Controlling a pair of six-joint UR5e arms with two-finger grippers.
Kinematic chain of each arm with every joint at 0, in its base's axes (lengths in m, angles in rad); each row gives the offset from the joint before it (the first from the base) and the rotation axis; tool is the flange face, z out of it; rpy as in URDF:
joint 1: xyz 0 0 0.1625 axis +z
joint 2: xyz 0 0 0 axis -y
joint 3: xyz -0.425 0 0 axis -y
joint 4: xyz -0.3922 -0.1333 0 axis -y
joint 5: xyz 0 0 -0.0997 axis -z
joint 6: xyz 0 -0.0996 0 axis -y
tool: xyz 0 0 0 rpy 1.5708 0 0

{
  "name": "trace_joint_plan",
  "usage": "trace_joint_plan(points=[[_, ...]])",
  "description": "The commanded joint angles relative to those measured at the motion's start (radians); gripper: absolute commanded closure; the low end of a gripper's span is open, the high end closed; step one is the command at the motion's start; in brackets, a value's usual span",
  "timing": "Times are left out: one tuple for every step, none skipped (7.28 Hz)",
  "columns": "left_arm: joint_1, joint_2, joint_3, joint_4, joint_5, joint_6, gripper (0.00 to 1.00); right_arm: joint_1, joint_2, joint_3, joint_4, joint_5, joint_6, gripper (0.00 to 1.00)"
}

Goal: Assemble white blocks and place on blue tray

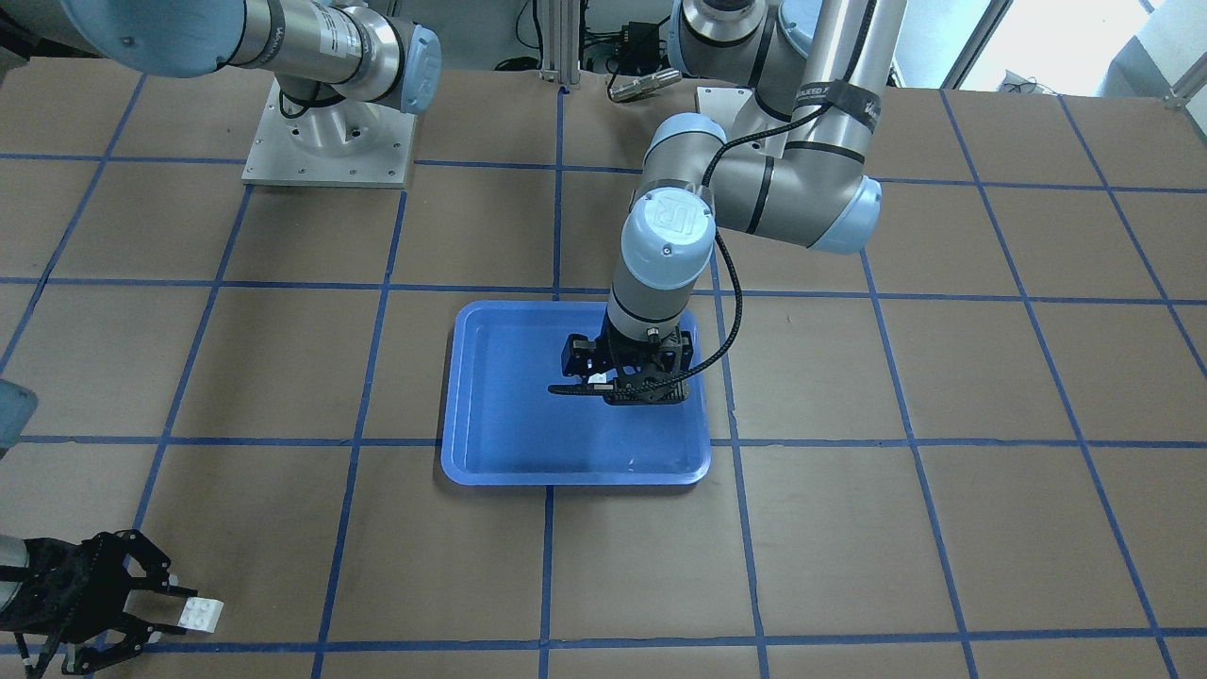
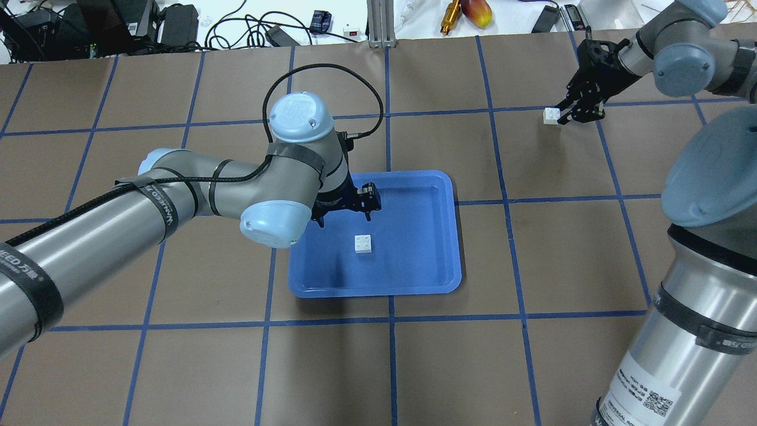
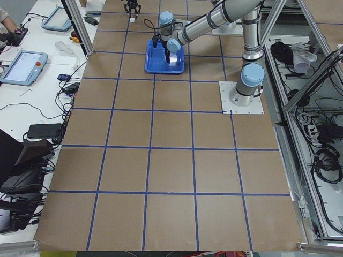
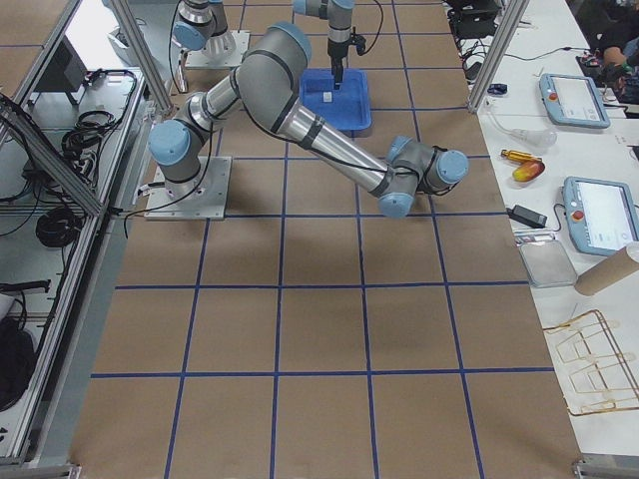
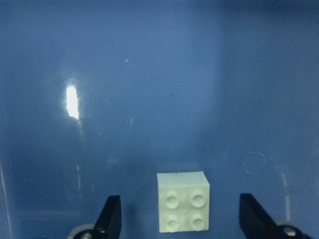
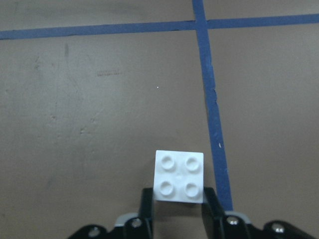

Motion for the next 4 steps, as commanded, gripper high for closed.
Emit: trace_joint_plan(points=[[0.02,0.041,-0.015,-0.104,0.001,0.087,0.0,0.015,-0.013,-0.001,0.027,-0.005,0.045,1.0],[0.029,0.041,-0.072,-0.054,-0.005,0.087,0.0,0.022,-0.042,-0.001,0.069,0.004,0.099,1.0],[0.032,0.035,-0.077,0.027,-0.002,0.099,0.0,0.038,-0.086,0.004,0.123,0.022,0.157,1.0],[0.039,0.035,-0.077,0.033,-0.006,0.1,0.0,0.062,-0.132,0.008,0.127,0.031,0.237,1.0]])
